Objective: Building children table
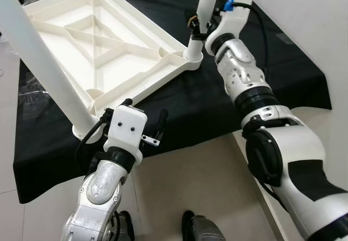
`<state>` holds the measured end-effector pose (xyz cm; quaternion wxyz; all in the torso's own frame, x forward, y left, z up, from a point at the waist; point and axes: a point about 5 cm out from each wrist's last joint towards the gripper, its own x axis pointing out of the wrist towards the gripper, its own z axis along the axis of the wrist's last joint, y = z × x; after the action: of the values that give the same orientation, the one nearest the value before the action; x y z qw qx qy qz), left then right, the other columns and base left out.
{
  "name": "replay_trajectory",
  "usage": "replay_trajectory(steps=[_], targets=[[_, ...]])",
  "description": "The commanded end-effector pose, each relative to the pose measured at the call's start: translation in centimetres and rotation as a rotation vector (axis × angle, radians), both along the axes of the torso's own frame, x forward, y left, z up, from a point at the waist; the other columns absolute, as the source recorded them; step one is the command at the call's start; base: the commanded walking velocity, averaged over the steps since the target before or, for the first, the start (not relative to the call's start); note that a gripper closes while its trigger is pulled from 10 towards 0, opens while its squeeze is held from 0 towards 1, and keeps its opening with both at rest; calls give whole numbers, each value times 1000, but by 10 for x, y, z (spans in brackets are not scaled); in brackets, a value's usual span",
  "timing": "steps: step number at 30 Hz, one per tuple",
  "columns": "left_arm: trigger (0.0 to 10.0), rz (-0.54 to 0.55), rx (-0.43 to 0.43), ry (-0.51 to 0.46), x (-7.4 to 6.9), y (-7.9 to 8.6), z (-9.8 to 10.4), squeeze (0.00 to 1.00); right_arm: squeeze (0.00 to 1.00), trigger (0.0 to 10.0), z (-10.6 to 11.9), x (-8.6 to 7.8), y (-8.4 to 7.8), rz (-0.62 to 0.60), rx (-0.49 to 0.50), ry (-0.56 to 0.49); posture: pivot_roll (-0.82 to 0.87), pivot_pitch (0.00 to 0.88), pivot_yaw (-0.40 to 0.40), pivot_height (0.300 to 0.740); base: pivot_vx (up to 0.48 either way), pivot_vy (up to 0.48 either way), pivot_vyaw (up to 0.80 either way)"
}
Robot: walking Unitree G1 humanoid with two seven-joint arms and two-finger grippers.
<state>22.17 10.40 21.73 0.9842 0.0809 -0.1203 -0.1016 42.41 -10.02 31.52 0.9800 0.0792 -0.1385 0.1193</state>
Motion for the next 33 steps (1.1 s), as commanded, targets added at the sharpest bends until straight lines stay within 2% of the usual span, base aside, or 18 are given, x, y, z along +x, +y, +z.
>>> replay_trajectory(steps=[1, 4, 6, 7, 8, 25, 27, 28, 29, 31, 32, 33], targets=[[10000, 12, -3, 5, -3, 0, 0, 0, 0, 10000, 0, 0, 2, -13, -12, -2, 67, 286, -117, 740, 0, 0, 0], [10000, 23, 0, 4, -3, 3, 3, 0, 0, 10000, 0, 1, 5, -25, -9, 5, 69, 291, -127, 740, 0, 0, 0], [10000, 32, 2, 4, -4, 4, 4, 0, 0, 7373, 1, 1, 9, -19, -16, 4, 68, 293, -134, 740, 0, 0, 0], [10000, 32, 2, 4, -4, 4, 4, 0, 0, 7373, 1, 1, 9, -19, -16, 4, 68, 293, -134, 740, 0, 0, 0], [10000, 35, 2, 3, -4, 5, 4, 0, 0, 0, 1, 1, 11, -11, -8, 6, 68, 294, -136, 740, 0, 0, 0], [10000, 98, 19, -13, -1, 14, 10, 0, 0, 0, -1, 1, 11, -35, 3, 10, 71, 297, -147, 740, 0, 0, 0], [10000, 127, 38, -15, 0, 19, 11, 0, 0, 0, -4, 2, -1, -63, -2, 8, 72, 287, -143, 740, 0, 0, 0], [10000, 127, 38, -15, 0, 19, 11, 0, 0, 0, -4, 2, -1, -63, -2, 8, 72, 287, -143, 740, 0, 0, 0], [10000, 137, 45, -14, 1, 21, 10, 0, 0, 0, -6, 3, -9, -78, -6, 1, 74, 279, -139, 740, 0, 0, 0], [10000, 137, 45, -14, 1, 21, 10, 0, 0, 0, -6, 3, -9, -78, -6, 1, 74, 279, -139, 740, 0, 0, 0], [10000, 146, 50, -15, 2, 24, 10, 0, 0, 0, -8, 3, -20, -91, -6, -8, 70, 272, -134, 740, 0, 0, 0], [10000, 146, 50, -15, 2, 24, 10, 0, 0, 0, -8, 3, -20, -91, -6, -8, 70, 272, -134, 740, 0, 0, 0]])
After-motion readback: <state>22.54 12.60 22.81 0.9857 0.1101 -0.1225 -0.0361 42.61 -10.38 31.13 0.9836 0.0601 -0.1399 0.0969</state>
